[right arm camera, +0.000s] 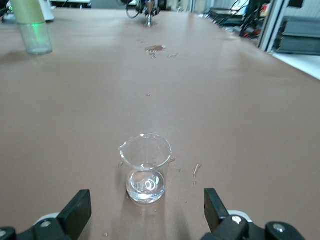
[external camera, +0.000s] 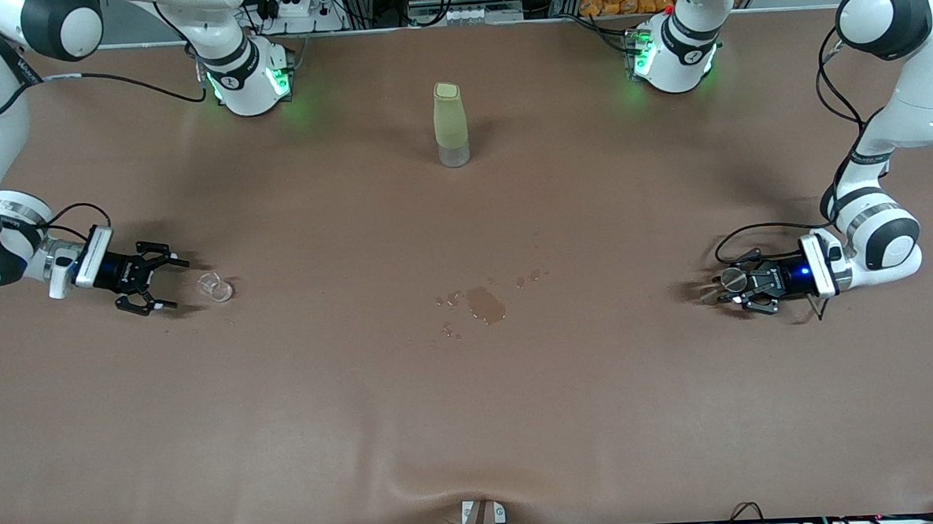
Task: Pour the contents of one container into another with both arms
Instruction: 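Close the right gripper around the clear glass beaker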
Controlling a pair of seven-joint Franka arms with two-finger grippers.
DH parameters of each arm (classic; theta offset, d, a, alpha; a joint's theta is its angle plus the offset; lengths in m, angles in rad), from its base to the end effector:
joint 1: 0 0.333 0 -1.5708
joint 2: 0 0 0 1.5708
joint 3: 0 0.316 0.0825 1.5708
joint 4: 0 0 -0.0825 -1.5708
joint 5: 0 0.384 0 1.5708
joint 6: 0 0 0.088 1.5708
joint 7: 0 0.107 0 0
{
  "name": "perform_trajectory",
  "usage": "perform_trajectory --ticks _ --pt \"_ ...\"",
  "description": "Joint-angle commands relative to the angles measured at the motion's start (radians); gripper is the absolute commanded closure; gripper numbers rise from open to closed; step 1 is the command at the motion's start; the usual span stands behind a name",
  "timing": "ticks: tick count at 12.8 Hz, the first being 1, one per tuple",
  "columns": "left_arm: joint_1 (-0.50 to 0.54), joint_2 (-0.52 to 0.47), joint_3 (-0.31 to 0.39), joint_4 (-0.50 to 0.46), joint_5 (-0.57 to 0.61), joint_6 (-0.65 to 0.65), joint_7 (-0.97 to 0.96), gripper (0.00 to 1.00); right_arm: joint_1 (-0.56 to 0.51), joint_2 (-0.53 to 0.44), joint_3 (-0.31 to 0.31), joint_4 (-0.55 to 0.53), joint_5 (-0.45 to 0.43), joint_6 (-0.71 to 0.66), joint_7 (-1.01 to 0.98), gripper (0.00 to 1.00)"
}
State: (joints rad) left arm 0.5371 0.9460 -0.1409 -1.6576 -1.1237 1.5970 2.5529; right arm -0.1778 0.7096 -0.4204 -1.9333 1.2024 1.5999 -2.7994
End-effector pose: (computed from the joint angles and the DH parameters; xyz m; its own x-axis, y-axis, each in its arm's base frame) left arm 0.5767 0.1433 0.0775 0.0571 -0.1368 0.9889 -0.9948 -0.0920 0.0447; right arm 0.4976 -0.2241 0.1281 -0.0069 0.4575 0.8892 0.9885 -0.1312 0.0752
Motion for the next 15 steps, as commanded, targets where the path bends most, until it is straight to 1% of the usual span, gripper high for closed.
perform_trajectory --ticks 1,3,4,6,9,10,11,12,14,15 --pt "-0.003 0.011 0.001 0.015 -0.024 -0.014 0.039 0.61 -0.037 0.062 -0.001 0.007 0.089 -0.069 -0.259 0.00" --pt "-0.003 0.011 0.001 0.015 -0.022 -0.014 0.046 0.62 -0.043 0.097 0.000 0.007 0.129 -0.115 -0.291 0.00" --pt "-0.003 0.011 0.001 0.015 -0.022 -0.014 0.047 0.64 -0.043 0.117 0.000 0.007 0.150 -0.139 -0.301 0.00" --pt "-0.003 0.013 0.003 0.015 -0.024 -0.014 0.066 0.65 -0.040 0.142 0.000 0.007 0.190 -0.155 -0.331 0.00" --pt "-0.005 0.014 0.003 0.015 -0.025 -0.012 0.069 0.65 -0.032 0.152 0.002 0.007 0.198 -0.153 -0.338 0.00" --pt "-0.006 0.014 0.001 0.015 -0.025 -0.014 0.069 0.73 -0.028 0.154 0.003 0.007 0.198 -0.153 -0.338 0.00" --pt "-0.008 0.020 0.003 0.015 -0.027 -0.012 0.070 0.84 -0.023 0.160 0.008 0.007 0.201 -0.153 -0.344 0.00" --pt "-0.008 0.028 0.001 0.015 -0.027 -0.012 0.069 0.91 -0.014 0.165 0.012 0.007 0.204 -0.150 -0.350 0.00" --pt "-0.008 0.033 0.001 0.015 -0.027 -0.014 0.064 0.99 -0.003 0.179 0.025 0.007 0.227 -0.147 -0.374 0.00" --pt "-0.011 0.033 0.003 0.015 -0.024 -0.012 0.056 1.00 0.000 0.185 0.029 0.007 0.238 -0.146 -0.379 0.00"
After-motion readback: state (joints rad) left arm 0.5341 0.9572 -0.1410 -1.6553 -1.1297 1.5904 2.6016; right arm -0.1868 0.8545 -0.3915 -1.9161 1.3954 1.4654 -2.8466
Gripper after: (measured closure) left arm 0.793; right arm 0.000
